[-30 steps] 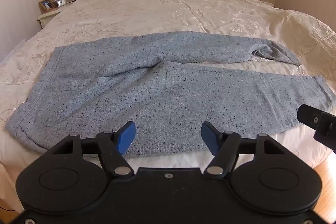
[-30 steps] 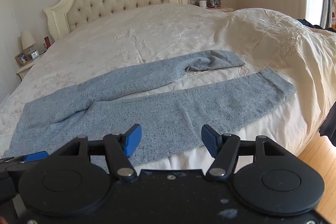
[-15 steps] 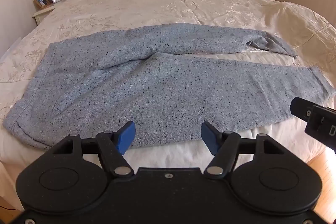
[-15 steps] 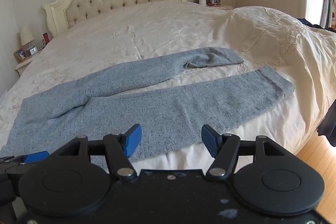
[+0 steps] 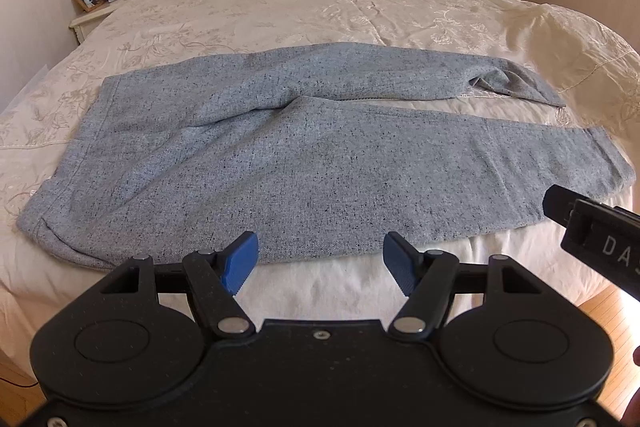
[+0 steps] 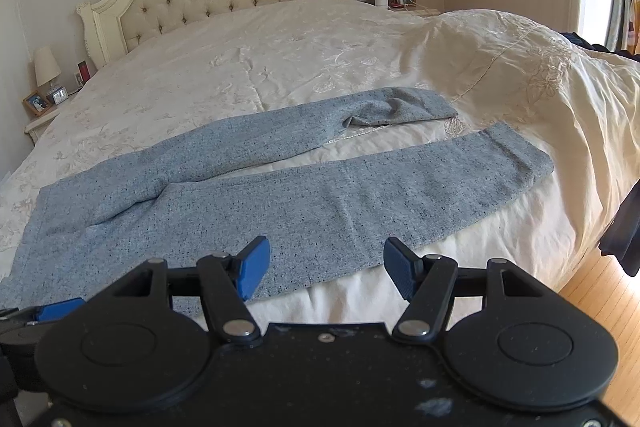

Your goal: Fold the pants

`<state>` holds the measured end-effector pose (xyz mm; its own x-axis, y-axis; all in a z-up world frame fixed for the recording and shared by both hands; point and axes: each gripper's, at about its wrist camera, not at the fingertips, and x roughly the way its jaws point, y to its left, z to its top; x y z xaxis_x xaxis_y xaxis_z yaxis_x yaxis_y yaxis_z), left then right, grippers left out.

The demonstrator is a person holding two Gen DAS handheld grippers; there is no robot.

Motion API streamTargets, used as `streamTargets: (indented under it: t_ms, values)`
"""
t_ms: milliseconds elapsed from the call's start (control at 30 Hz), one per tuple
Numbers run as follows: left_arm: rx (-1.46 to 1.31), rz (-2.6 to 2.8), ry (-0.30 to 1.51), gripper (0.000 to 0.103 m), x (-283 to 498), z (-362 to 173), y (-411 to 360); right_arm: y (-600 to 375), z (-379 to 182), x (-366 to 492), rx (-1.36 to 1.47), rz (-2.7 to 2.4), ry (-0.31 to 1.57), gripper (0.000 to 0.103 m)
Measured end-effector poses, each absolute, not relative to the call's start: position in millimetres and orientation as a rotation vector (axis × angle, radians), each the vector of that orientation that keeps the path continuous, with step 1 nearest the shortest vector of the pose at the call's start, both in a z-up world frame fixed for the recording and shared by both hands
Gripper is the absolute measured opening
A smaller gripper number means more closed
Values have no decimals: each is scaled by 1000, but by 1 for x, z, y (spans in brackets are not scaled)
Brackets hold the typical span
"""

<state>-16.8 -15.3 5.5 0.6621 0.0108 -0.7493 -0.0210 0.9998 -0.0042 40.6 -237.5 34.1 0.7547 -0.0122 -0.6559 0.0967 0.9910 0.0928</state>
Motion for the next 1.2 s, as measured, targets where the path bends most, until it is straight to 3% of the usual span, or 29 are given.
streamTargets:
  t_ms: [1200]
  values:
    - [-27,20,837,70,-25,3,-16,-241,35,25,137,-53,714,67]
